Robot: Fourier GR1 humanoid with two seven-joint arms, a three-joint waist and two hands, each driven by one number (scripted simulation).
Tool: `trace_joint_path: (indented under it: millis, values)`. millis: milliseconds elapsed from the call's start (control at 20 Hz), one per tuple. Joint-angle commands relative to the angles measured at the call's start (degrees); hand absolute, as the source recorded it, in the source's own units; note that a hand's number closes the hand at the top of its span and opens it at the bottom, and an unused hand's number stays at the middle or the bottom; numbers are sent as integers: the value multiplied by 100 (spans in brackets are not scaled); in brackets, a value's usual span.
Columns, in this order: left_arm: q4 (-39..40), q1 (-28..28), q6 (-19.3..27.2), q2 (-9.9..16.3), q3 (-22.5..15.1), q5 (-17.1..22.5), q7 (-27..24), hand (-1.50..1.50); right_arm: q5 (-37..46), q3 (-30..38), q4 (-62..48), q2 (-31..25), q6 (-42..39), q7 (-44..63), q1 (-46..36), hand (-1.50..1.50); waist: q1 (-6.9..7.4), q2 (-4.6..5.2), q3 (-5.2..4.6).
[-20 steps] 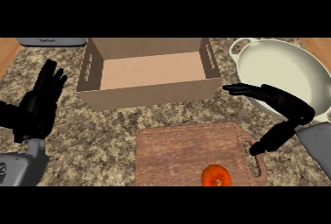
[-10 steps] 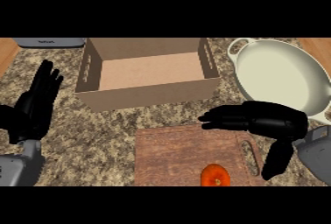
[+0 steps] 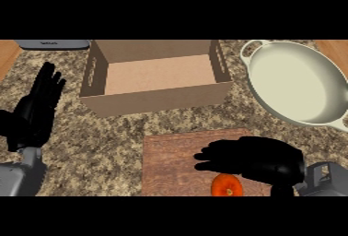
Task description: Pick the squash from the cutting board and place it in the pot
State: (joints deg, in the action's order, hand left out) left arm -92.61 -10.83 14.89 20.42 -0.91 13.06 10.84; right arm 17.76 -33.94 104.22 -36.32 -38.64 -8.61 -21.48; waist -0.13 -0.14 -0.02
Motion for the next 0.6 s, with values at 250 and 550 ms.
trace_joint_path:
  millis: [250,550]
  values:
    - [-17,99,-256,-74,280,-106,-52,0,1281,-201,141,233,41,68,806,-150,15,12,3]
    - [-366,294,-355,-282,263,-180,48,0,1880,-16,-300,559,35,-194,699,-150,46,12,4]
